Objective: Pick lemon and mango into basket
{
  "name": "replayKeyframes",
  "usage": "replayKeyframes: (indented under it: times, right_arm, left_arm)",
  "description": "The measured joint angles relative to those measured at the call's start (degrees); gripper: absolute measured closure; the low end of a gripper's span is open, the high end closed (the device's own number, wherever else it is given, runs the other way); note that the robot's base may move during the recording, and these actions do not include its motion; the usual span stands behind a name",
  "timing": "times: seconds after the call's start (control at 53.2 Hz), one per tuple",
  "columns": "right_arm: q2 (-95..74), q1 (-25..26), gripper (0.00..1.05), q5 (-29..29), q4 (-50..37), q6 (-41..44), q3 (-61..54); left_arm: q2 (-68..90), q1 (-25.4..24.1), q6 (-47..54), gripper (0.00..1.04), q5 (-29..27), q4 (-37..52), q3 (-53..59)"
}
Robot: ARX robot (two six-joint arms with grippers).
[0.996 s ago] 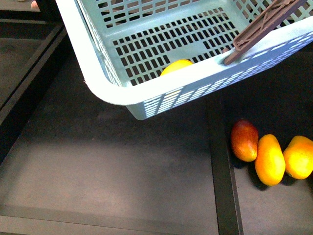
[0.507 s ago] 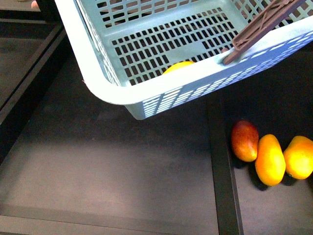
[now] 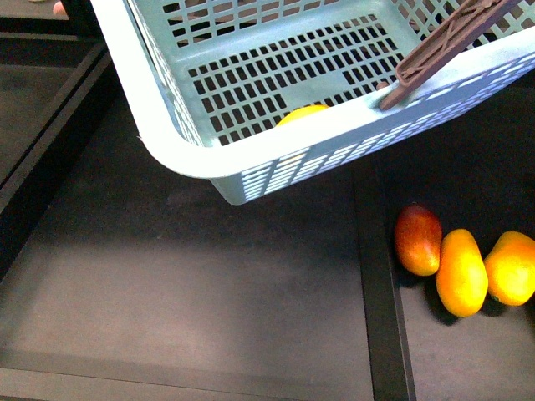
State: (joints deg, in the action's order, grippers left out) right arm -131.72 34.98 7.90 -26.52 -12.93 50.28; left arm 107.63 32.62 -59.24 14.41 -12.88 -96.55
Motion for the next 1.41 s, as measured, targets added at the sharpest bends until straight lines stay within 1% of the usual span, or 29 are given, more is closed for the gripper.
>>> replayKeyframes:
  times: [0.056, 0.15, 0.244, 0.282, 0.413, 0.432, 0.47, 0.582, 0.639, 0.695, 0.714, 0.733, 0.751, 0.77, 0.845, 0.864, 0.883, 0.902, 1.014, 1.108, 1.409]
  right_arm:
    - [7.6, 0.8, 0.5, 2.5, 1.6, 0.0, -2.8]
    - [17.7, 0.7, 0.5, 5.9, 4.1, 0.1, -6.1]
    - [31.3, -1.1, 0.5, 9.4, 8.1, 0.3, -9.6]
    - [34.6, -2.0, 0.5, 9.6, 9.1, 0.6, -10.3]
    - [46.2, -6.3, 0.5, 7.7, 13.5, 3.0, -11.7]
    - [49.1, -7.9, 0.5, 6.9, 14.7, 3.6, -11.8]
    - [51.2, -9.2, 0.5, 6.1, 15.4, 3.9, -11.8]
    - [58.4, -15.4, 0.5, 3.3, 17.7, 4.8, -11.4]
    - [61.3, -19.6, 0.5, 1.5, 18.6, 5.1, -10.6]
    - [62.5, -23.1, 0.5, -0.5, 18.7, 5.7, -9.7]
    - [62.6, -23.6, 0.5, -0.7, 18.7, 5.8, -9.5]
    - [62.8, -25.7, 0.5, -1.6, 18.7, 5.9, -9.0]
    - [62.8, -26.1, 0.5, -1.9, 18.6, 6.0, -8.7]
    - [62.8, -28.2, 0.5, -3.0, 18.4, 6.3, -8.0]
    - [61.1, -33.4, 0.5, -5.9, 16.9, 7.4, -6.1]
    - [60.9, -33.7, 0.5, -6.1, 16.8, 7.5, -5.9]
    - [59.9, -35.4, 0.5, -7.1, 16.2, 7.8, -5.1]
    - [59.7, -35.7, 0.5, -7.3, 16.1, 7.8, -4.9]
    - [53.0, -41.8, 0.5, -11.4, 13.1, 8.3, -0.4]
    - [48.9, -44.2, 0.5, -13.9, 12.2, 8.3, 2.5]
    - [40.1, -48.3, 0.5, -18.5, 12.9, 7.8, 10.7]
  left_arm:
    - [0.0, 0.0, 0.0, 0.99, 0.0, 0.0, 0.0]
    - [0.0, 0.0, 0.0, 0.99, 0.1, 0.0, 0.0]
    - [0.0, 0.0, 0.0, 0.99, 0.1, 0.0, 0.0]
    - [0.0, 0.0, 0.0, 0.99, 0.1, 0.0, 0.0]
    - [0.0, 0.0, 0.0, 0.99, 0.0, 0.0, 0.0]
    - [0.0, 0.0, 0.0, 0.99, 0.0, 0.0, 0.0]
    - [0.0, 0.0, 0.0, 0.99, 0.0, 0.0, 0.0]
    - [0.0, 0.0, 0.0, 0.99, 0.0, 0.0, 0.0]
    - [0.0, 0.0, 0.0, 0.99, 0.0, 0.0, 0.0]
    - [0.0, 0.0, 0.0, 0.99, 0.0, 0.0, 0.0]
    - [0.0, 0.0, 0.0, 0.99, 0.0, 0.0, 0.0]
    - [0.0, 0.0, 0.0, 0.99, 0.0, 0.0, 0.0]
    - [0.0, 0.0, 0.0, 0.99, 0.0, 0.0, 0.0]
    - [0.0, 0.0, 0.0, 0.99, 0.0, 0.0, 0.0]
    - [0.0, 0.0, 0.0, 0.99, 0.0, 0.0, 0.0]
    - [0.0, 0.0, 0.0, 0.99, 0.0, 0.0, 0.0]
    - [0.0, 0.0, 0.0, 0.99, 0.0, 0.0, 0.0]
    - [0.0, 0.0, 0.0, 0.99, 0.0, 0.0, 0.0]
    - [0.0, 0.0, 0.0, 0.99, 0.0, 0.0, 0.0]
    - [0.0, 0.0, 0.0, 0.99, 0.0, 0.0, 0.0]
    - [0.0, 0.0, 0.0, 0.99, 0.0, 0.0, 0.0]
